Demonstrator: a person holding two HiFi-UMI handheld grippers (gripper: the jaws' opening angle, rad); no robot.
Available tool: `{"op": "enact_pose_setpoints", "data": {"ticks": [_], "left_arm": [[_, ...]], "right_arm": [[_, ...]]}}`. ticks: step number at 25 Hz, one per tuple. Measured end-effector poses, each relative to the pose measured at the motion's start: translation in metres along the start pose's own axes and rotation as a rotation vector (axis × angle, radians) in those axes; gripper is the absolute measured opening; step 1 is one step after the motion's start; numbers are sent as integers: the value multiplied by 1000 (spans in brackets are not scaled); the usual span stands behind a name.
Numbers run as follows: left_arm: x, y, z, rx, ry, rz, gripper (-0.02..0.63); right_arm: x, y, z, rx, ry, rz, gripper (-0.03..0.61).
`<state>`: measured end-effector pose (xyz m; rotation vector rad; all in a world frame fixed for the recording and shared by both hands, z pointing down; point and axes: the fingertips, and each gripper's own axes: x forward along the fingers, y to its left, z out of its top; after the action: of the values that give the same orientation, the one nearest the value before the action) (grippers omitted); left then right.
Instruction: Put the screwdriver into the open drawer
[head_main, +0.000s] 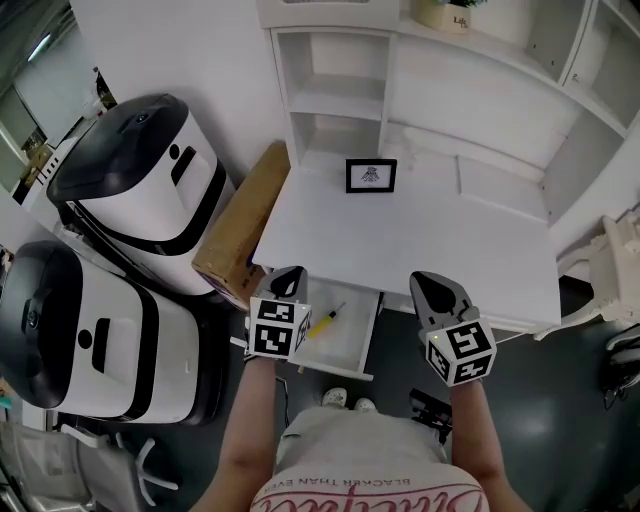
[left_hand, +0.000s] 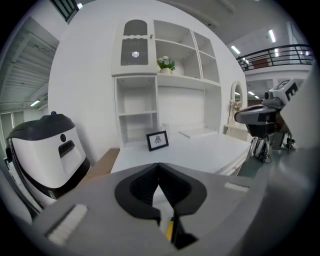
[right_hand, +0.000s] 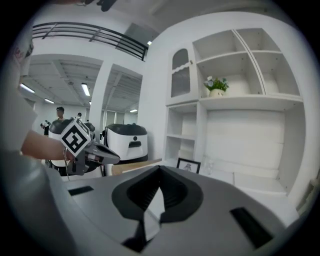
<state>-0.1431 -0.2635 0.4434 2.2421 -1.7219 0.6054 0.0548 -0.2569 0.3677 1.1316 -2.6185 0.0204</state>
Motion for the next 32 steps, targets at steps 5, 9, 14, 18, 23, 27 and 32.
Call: {"op": "enact_pose_setpoints", "data": {"ticks": [5, 9, 14, 18, 23, 27, 32], "left_arm": [[-18, -1, 41, 34, -132, -9, 11], [-39, -3, 79, 73, -256, 2, 9], [-62, -1, 114, 118, -378, 40, 10], [-78, 2, 136, 129, -440, 77, 11], [-102, 3, 164, 141, -528, 110, 11], [-120, 5, 181, 155, -584, 131, 11], [-134, 7, 193, 163, -619, 141, 11]], "right_arm": [[-9, 5, 41, -121, -108, -22, 5], [-16, 6, 69, -142, -177, -33, 5], [-24, 9, 95, -118, -248, -21, 5], [-33, 5, 111, -107, -281, -43, 5], [-45, -1, 132, -110, -313, -72, 5], [-55, -9, 146, -110, -345, -101, 5], [-64, -11, 155, -119, -358, -118, 5]]}}
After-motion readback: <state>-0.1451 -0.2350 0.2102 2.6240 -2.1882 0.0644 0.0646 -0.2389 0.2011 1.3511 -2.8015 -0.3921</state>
